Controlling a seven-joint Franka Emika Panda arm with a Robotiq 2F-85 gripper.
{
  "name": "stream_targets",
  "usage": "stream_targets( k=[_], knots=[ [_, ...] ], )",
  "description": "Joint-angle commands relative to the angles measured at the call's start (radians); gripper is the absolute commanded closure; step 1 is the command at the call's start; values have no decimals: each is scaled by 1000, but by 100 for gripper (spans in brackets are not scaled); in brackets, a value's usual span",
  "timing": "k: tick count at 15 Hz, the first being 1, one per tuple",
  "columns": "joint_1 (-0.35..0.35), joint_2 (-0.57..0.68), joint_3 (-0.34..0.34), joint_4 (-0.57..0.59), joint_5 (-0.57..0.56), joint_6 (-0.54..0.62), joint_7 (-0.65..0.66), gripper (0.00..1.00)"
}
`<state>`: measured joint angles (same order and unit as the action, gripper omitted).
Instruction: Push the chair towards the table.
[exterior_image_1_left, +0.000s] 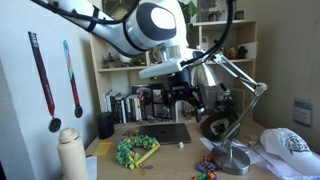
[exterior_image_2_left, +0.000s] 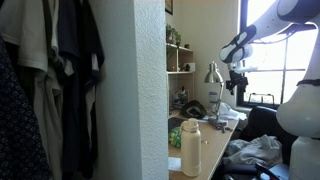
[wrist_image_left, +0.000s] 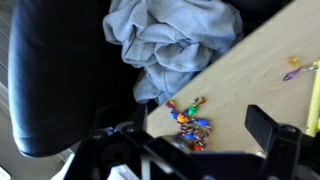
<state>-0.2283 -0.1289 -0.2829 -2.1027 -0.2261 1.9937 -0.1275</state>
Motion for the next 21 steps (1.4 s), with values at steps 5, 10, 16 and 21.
stream_targets(
  k=[5, 10, 16, 21],
  knots=[
    [-122, 319, -89, 234, 35, 97, 64, 0],
    [-212, 499, -126, 390, 56, 74, 96, 0],
    [-355, 645, -138, 518, 143, 38, 65, 0],
    [-470, 703, -108, 559, 218, -7, 59, 0]
  ],
)
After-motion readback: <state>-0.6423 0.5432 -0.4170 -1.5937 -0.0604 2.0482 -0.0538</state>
